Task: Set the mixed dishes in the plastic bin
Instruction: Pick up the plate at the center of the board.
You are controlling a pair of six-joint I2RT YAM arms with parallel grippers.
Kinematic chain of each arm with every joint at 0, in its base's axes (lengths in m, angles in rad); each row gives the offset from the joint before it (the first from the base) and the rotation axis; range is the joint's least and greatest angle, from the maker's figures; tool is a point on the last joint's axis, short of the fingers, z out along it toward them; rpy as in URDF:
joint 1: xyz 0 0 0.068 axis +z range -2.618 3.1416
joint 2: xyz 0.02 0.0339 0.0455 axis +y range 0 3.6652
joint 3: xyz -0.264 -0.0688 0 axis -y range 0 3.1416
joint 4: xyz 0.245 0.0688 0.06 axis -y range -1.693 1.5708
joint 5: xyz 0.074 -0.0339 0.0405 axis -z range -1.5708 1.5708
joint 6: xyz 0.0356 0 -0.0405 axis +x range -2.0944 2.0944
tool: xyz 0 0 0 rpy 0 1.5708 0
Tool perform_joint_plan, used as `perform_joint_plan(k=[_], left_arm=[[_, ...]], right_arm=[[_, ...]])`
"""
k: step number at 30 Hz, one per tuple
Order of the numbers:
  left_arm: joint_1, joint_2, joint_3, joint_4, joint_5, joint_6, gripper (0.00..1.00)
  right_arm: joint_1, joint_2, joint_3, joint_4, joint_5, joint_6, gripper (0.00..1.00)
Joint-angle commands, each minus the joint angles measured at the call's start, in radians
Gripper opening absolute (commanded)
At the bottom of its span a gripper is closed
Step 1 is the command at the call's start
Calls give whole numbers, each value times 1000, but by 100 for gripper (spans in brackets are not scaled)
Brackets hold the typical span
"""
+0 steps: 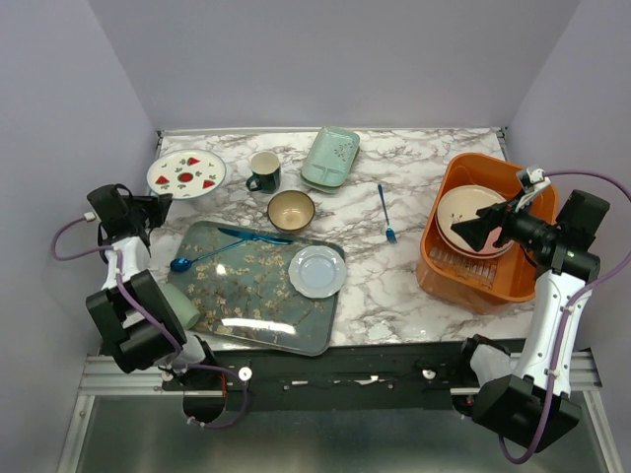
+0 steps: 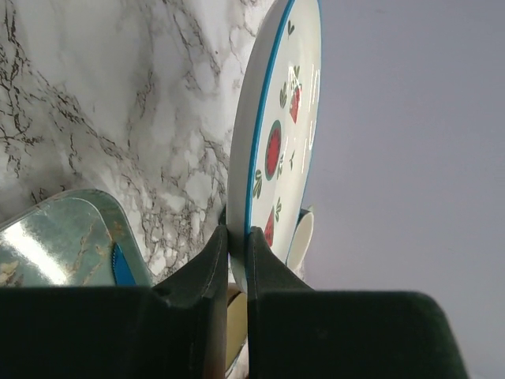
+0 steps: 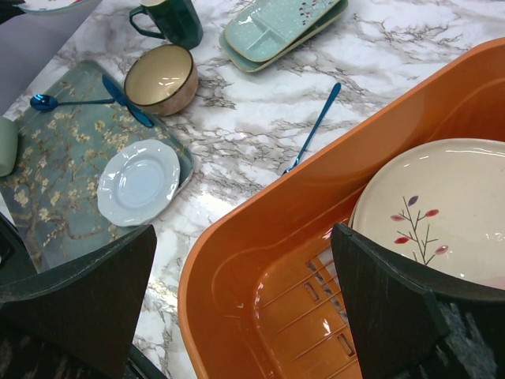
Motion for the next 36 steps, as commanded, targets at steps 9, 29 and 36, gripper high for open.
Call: perform_joint_plan(k=[9,29,36], left_arm=[[-56,-169,-21,147,116,-95,0],[-437,-273,-75,223,38,-197,0],[-590,-270,-81,279,-18,-233,0]], right_arm=[[-3,17,-17,9,-39,1,100],[344,283,167,-16,-49,70,100],[489,377,210,131,2,297,100]])
